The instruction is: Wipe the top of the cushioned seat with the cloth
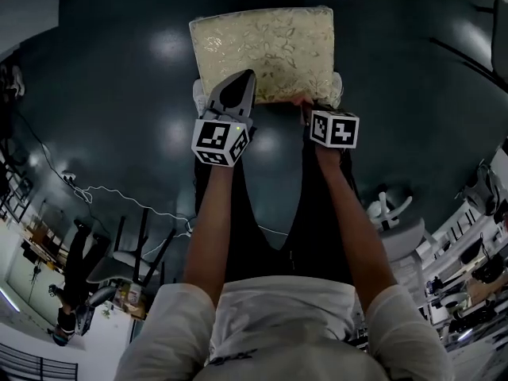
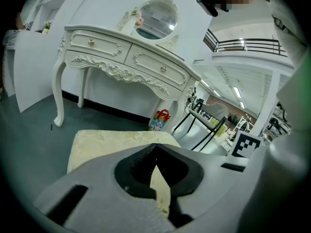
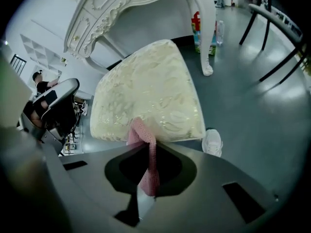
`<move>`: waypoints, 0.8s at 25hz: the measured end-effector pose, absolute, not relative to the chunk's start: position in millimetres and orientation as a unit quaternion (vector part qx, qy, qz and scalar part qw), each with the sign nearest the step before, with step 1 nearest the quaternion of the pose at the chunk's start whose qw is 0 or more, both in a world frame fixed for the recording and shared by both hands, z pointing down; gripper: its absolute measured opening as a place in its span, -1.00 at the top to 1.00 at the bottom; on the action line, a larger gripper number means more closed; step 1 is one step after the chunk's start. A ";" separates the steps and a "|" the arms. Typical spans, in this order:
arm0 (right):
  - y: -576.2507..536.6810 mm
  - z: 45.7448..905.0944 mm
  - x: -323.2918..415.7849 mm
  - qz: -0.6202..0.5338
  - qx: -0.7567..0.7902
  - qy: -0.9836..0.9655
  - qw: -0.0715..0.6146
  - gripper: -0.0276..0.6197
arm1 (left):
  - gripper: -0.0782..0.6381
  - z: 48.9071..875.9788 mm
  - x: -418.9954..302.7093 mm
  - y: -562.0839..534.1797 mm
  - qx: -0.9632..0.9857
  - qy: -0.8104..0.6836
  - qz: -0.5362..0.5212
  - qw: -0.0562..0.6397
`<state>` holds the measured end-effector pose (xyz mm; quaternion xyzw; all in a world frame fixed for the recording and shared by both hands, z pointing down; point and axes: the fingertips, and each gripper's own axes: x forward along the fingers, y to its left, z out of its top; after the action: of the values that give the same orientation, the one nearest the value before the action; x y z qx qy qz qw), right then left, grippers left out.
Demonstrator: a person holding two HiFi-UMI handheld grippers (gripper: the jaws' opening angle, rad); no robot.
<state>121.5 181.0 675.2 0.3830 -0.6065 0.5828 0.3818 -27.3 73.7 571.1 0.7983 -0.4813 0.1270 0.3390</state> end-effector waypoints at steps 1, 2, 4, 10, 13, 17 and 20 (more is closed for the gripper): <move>179.5 674.7 131.5 0.584 0.389 -0.603 0.379 0.84 | 0.75 570.9 -18.0 73.0 0.801 -0.477 0.127 0.339; 178.3 674.4 140.8 0.585 0.394 -0.601 0.376 0.84 | 0.75 570.6 -8.9 72.4 0.804 -0.472 0.128 0.338; 175.9 675.1 157.4 0.587 0.402 -0.596 0.372 0.84 | 0.75 570.9 8.2 70.8 0.810 -0.463 0.128 0.337; 167.8 681.8 188.8 0.582 0.409 -0.597 0.370 0.84 | 0.75 573.9 43.9 65.1 0.815 -0.456 0.122 0.337; 163.2 680.8 201.9 0.565 0.418 -0.603 0.379 0.84 | 0.75 571.6 57.7 65.8 0.817 -0.451 0.121 0.338; 148.0 671.7 210.9 0.555 0.434 -0.609 0.365 0.84 | 0.75 564.4 62.1 65.2 0.821 -0.447 0.123 0.335; 123.0 640.8 212.5 0.540 0.454 -0.623 0.338 0.84 | 0.75 545.9 59.2 60.1 0.822 -0.447 0.121 0.331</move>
<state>212.5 123.0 640.8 0.4539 -0.6233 0.5396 0.3382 59.2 60.1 545.9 0.8224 -0.4468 0.1212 0.3306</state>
